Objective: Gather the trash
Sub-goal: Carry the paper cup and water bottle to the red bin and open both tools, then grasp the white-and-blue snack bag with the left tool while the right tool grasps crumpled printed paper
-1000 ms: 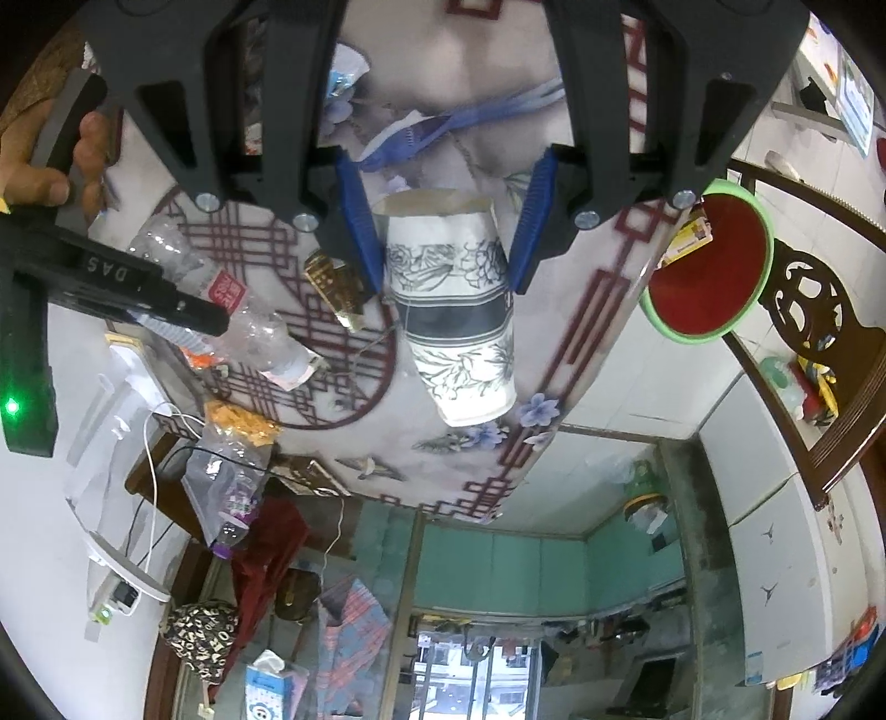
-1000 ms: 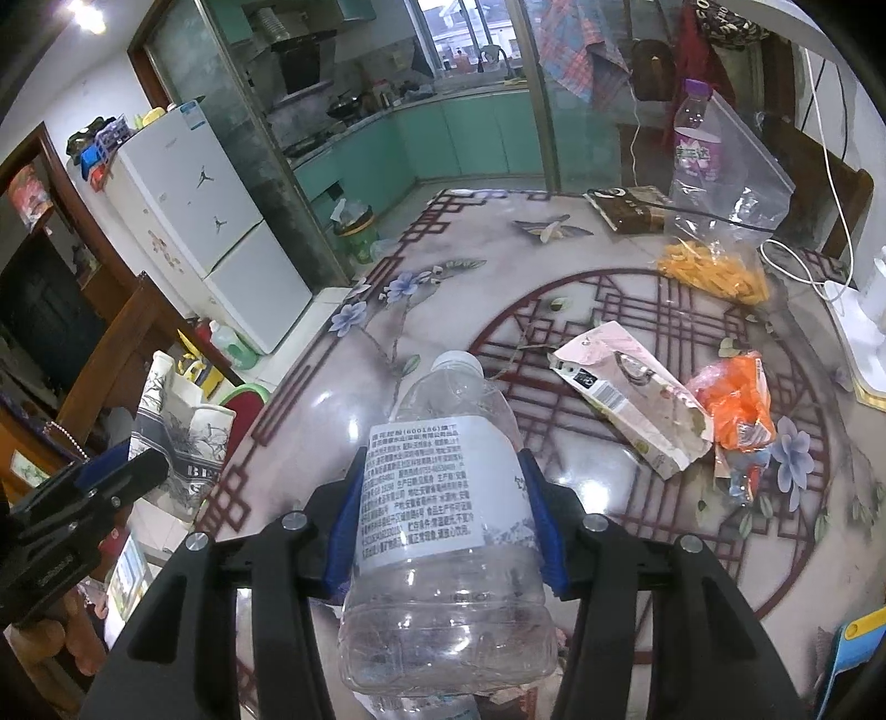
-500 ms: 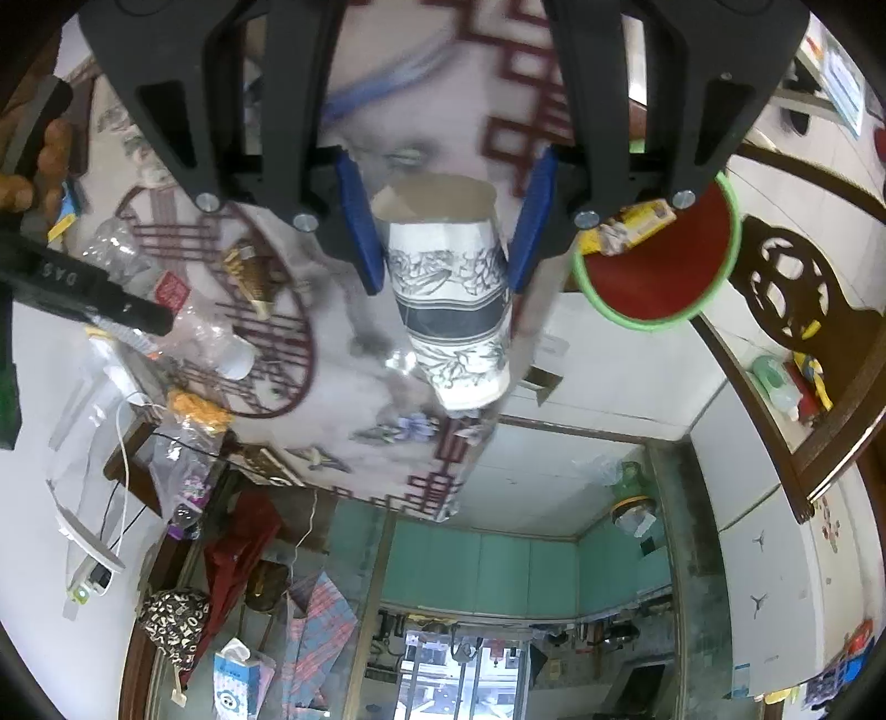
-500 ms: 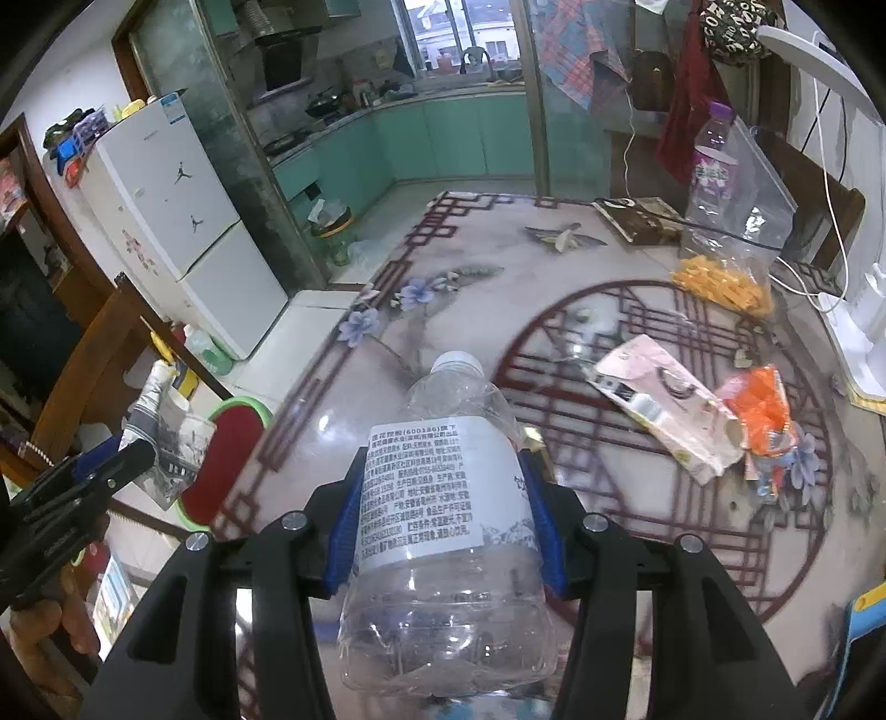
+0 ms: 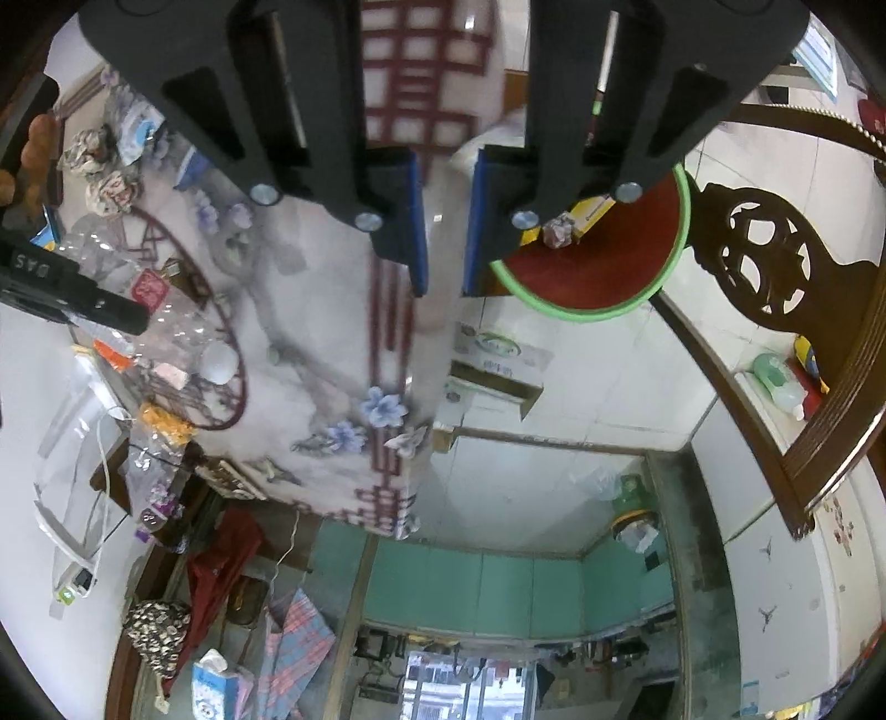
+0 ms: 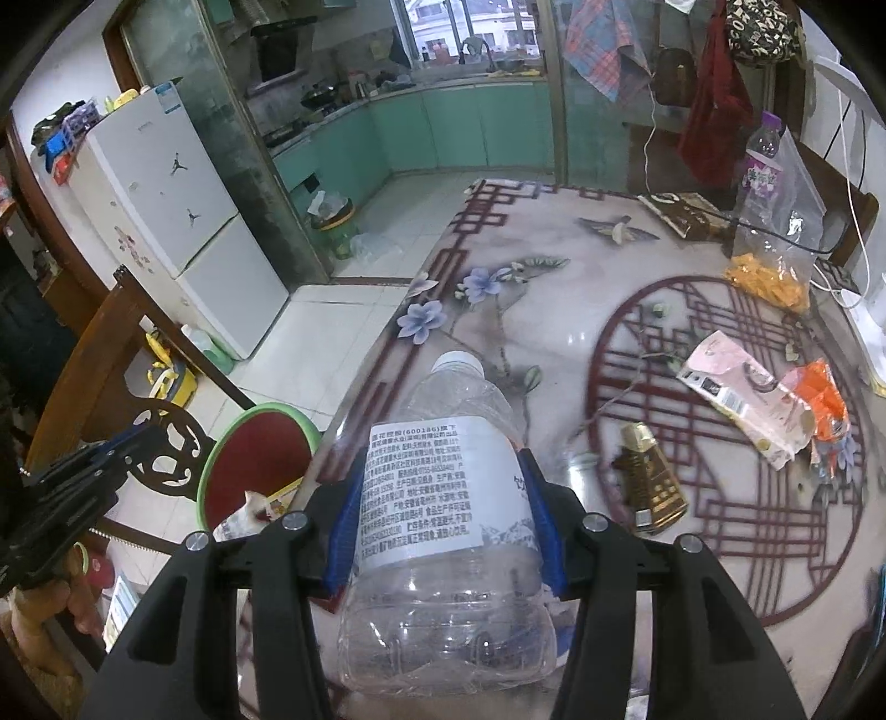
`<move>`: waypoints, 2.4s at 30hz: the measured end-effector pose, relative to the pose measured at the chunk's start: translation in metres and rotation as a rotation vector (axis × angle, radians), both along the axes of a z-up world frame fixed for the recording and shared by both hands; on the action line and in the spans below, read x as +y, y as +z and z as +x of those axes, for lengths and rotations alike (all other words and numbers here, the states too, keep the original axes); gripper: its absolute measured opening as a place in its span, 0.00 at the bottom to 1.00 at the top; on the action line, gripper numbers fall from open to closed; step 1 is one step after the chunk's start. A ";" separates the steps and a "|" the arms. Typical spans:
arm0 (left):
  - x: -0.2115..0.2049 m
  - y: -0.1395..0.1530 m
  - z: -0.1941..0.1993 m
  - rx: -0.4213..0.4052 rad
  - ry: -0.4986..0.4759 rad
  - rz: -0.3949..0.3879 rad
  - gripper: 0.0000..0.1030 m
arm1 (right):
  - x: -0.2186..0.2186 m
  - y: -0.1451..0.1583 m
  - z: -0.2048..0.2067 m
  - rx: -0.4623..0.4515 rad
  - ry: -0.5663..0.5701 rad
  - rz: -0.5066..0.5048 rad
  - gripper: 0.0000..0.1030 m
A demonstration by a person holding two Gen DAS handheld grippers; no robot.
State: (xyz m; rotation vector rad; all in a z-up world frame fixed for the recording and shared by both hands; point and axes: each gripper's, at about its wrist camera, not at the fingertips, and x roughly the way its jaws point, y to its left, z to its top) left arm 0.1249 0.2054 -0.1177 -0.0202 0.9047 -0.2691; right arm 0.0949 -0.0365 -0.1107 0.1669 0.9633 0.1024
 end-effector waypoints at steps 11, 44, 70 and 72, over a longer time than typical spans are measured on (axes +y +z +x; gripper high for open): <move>0.072 -0.013 0.018 0.031 0.107 -0.004 0.13 | 0.066 -0.013 0.023 0.047 0.098 0.018 0.48; 0.083 0.016 0.017 -0.039 0.113 -0.045 0.37 | 0.145 -0.050 0.045 0.126 0.328 -0.003 0.64; -0.135 0.005 -0.078 0.007 -0.049 -0.032 0.48 | -0.099 -0.028 -0.071 0.083 0.146 -0.013 0.68; -0.149 0.000 -0.091 0.020 -0.055 -0.040 0.49 | -0.122 -0.034 -0.078 0.101 0.137 -0.032 0.68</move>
